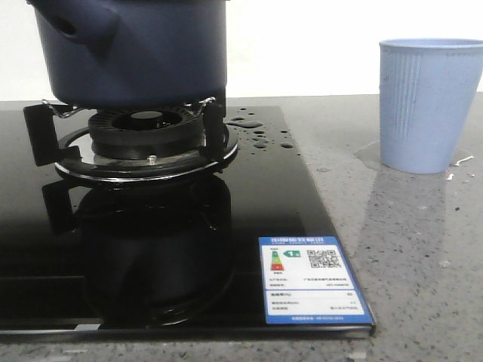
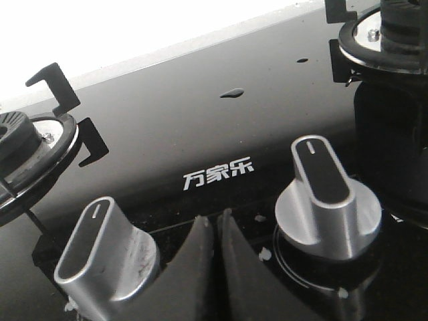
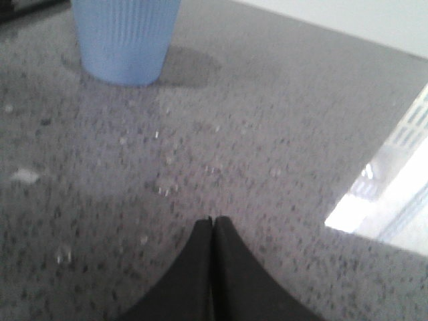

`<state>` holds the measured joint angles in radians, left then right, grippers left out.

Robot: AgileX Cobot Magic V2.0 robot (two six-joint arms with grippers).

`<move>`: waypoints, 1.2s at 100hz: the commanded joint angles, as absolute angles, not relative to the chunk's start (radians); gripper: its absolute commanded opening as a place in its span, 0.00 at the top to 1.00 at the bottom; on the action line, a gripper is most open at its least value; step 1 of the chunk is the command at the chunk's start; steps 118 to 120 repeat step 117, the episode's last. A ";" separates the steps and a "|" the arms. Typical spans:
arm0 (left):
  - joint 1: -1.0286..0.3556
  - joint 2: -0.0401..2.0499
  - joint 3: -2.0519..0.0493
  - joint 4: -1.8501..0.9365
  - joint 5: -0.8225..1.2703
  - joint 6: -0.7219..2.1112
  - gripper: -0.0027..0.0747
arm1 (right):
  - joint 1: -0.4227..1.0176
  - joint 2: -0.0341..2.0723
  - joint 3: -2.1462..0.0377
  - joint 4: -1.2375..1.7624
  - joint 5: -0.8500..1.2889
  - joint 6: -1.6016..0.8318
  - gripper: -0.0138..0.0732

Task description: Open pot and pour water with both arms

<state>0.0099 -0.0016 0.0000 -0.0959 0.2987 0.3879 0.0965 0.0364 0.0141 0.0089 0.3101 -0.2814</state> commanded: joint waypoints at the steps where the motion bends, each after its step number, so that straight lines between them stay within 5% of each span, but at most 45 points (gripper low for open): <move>1: 0.012 -0.029 0.040 -0.099 0.224 0.375 0.99 | 0.054 0.041 0.019 0.091 0.300 -0.389 0.91; 32: 0.012 -0.029 0.040 -0.099 0.224 0.375 0.99 | 0.019 -0.031 0.019 0.076 0.295 -0.333 0.91; 51: 0.012 -0.029 0.040 -0.099 0.224 0.375 0.99 | 0.019 -0.031 0.019 0.072 0.293 0.053 0.91; 120: 0.012 -0.029 0.040 -0.099 0.224 0.375 0.99 | 0.019 -0.031 0.019 0.028 0.293 0.053 0.91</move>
